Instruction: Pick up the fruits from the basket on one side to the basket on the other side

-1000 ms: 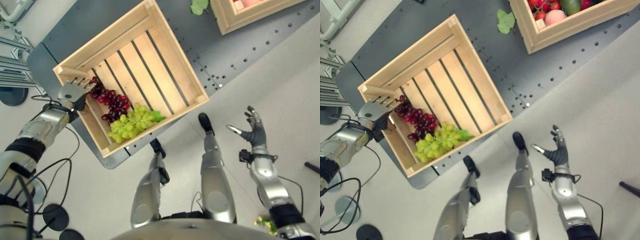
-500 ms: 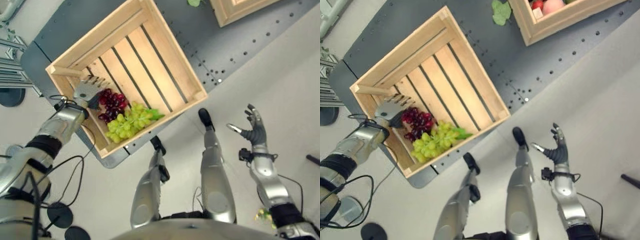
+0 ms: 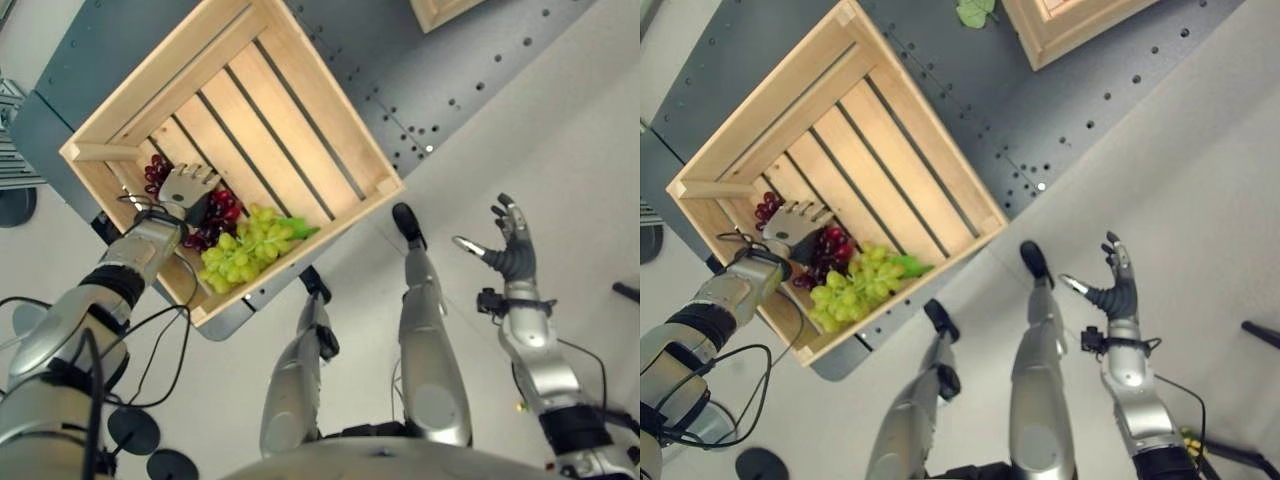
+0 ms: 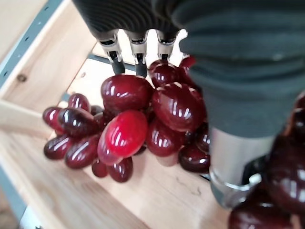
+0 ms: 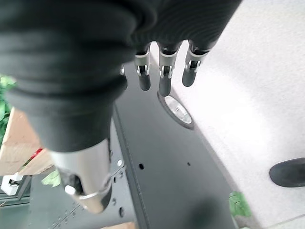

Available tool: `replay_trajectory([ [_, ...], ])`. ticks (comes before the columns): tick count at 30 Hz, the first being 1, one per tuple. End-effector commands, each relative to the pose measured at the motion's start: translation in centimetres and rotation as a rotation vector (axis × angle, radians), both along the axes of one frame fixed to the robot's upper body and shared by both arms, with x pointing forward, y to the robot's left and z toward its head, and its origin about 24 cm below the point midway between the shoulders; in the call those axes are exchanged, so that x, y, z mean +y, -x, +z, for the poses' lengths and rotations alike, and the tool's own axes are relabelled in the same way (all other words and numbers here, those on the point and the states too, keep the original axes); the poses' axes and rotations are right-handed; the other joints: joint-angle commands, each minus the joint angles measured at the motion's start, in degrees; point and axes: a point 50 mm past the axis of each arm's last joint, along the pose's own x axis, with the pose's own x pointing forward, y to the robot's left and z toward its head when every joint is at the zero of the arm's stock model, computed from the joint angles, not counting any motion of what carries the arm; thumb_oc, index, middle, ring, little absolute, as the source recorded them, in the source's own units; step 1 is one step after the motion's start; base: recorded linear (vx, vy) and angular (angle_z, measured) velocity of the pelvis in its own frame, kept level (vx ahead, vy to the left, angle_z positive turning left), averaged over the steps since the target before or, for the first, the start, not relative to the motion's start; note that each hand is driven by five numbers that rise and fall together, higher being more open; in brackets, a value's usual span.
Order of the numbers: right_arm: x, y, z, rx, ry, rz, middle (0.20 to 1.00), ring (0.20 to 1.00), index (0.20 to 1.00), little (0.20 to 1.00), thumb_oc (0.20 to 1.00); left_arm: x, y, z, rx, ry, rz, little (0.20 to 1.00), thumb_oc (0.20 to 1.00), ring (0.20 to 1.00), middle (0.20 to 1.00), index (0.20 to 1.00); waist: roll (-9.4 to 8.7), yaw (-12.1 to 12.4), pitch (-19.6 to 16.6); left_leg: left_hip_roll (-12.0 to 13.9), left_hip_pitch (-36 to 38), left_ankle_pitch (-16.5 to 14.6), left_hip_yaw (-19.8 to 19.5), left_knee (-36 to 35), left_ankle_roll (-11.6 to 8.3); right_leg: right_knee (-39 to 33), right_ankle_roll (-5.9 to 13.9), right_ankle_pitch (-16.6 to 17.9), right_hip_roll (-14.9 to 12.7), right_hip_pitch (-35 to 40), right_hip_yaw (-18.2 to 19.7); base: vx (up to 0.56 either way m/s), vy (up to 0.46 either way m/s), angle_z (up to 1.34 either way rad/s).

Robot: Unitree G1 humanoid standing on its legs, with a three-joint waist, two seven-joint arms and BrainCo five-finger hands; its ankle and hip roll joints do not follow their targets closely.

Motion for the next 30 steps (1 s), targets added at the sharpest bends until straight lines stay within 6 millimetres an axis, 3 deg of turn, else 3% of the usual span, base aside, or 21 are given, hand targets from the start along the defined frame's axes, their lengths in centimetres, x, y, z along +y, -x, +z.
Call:
replay_trajectory([
  [1,-1.1,0.4,3.3,-0.155,0.067,-0.01,1.0,1.0,1.0,1.0,1.0,3.1,0.3,0.8,0.024,-0.107,0.113,1.0,1.0,1.0,1.0,1.0,2.04,-2.1,1.3,0.7,-1.6,-1.0,-0.6,0.5,-0.5,0.5,3.93,-6.8,0.7,3.0,0.6,0.02,0.019,-0.1],
  [15,-0.3,-0.3,4.2,-0.202,0.054,0.021,1.0,1.0,1.0,1.0,1.0,7.5,4.8,-3.5,0.221,-0.19,0.247,1.0,1.0,1.0,1.0,1.0,0.82,-0.9,1.3,1.9,-1.6,-1.2,1.3,0.5,-1.23,0.6,4.14,-6.5,1.1,1.9,-0.5,0.01,0.005,-0.08],
  [26,0.1,-0.3,4.4,-0.208,0.053,0.036,1.0,1.0,1.0,1.0,1.0,8.2,6.0,-5.0,0.247,-0.168,0.324,1.0,1.0,1.0,1.0,1.0,0.35,-0.9,1.3,2.3,-2.0,-1.2,1.5,0.4,-1.49,0.6,4.07,-6.5,1.2,1.4,-1.3,0.01,0.005,-0.03],
  [27,0.0,-0.3,4.5,-0.214,0.052,0.034,1.0,1.0,1.0,1.0,1.0,7.9,6.1,-5.6,0.261,-0.159,0.324,0.57,0.57,0.57,0.57,0.57,0.31,-0.8,1.3,2.3,-2.2,-1.2,1.7,0.4,-1.55,0.6,4.09,-6.5,1.1,1.1,-1.4,0.01,0.01,-0.04],
  [28,0.0,-0.3,4.5,-0.215,0.053,0.032,1.0,1.0,1.0,1.0,1.0,7.8,6.1,-5.7,0.261,-0.15,0.329,0.454,0.454,0.454,0.454,0.454,0.3,-0.8,1.3,2.2,-2.3,-1.2,1.7,0.4,-1.58,0.6,4.07,-6.5,1.1,0.9,-1.4,0.01,0.016,-0.05],
  [29,0.0,-0.3,4.6,-0.217,0.053,0.032,1.0,1.0,1.0,1.0,1.0,7.5,5.9,-5.7,0.254,-0.139,0.327,0.2,0.2,0.2,0.2,0.2,0.27,-0.8,1.3,2.3,-2.4,-1.2,1.8,0.4,-1.61,0.6,4.07,-6.4,1.1,0.8,-1.5,0.01,0.008,-0.06],
  [30,0.0,-0.3,4.6,-0.217,0.053,0.032,1.0,1.0,1.0,1.0,1.0,7.5,5.9,-5.7,0.254,-0.139,0.327,0.2,0.2,0.2,0.2,0.2,0.28,-0.8,1.3,2.3,-2.4,-1.2,1.8,0.4,-1.61,0.6,4.07,-6.4,1.1,0.8,-1.5,0.01,0.012,-0.08],
])
